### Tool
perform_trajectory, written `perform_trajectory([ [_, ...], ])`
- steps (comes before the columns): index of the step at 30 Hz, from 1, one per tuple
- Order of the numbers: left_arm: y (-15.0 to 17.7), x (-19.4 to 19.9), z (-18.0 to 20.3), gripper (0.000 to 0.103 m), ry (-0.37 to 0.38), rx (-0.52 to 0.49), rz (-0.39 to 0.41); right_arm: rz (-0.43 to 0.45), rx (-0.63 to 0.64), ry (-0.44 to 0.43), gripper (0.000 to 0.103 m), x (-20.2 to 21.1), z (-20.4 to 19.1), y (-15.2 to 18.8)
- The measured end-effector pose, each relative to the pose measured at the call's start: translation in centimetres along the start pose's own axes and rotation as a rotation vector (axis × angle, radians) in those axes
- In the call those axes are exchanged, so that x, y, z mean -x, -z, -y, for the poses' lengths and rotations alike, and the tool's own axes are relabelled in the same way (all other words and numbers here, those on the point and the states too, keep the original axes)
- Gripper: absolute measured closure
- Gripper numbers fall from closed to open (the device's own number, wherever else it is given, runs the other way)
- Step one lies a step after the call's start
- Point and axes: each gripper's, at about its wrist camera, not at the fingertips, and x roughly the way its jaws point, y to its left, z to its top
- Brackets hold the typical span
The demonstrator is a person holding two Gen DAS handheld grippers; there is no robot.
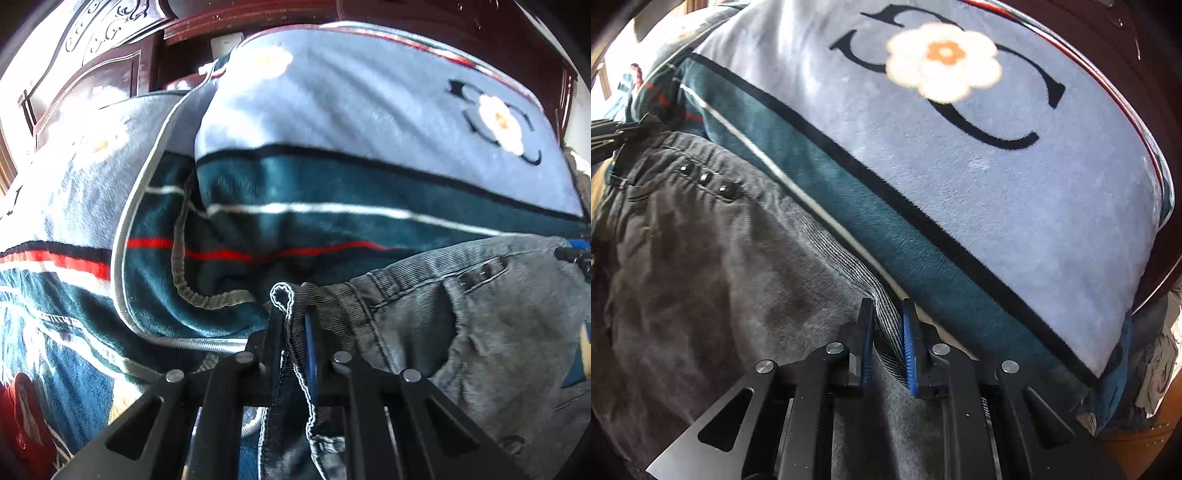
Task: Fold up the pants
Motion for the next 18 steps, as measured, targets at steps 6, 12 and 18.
perform_trajectory([
  [6,-1.0,4.4,-0.9,0.091,0.066,0.047,0.036,0.053,-0.002,0.012,0.091,3.6,-1.8,1.3],
  [12,0.3,6.8,-1.9,0.091,0.139,0.076,0.056,0.120,-0.055,-0.012,0.092,7.5,-1.8,4.6],
  [18,3.8,10.6,-1.6,0.091,0.182,0.060,0.054,0.140,-0.084,-0.023,0.092,11.0,-3.1,8.1],
])
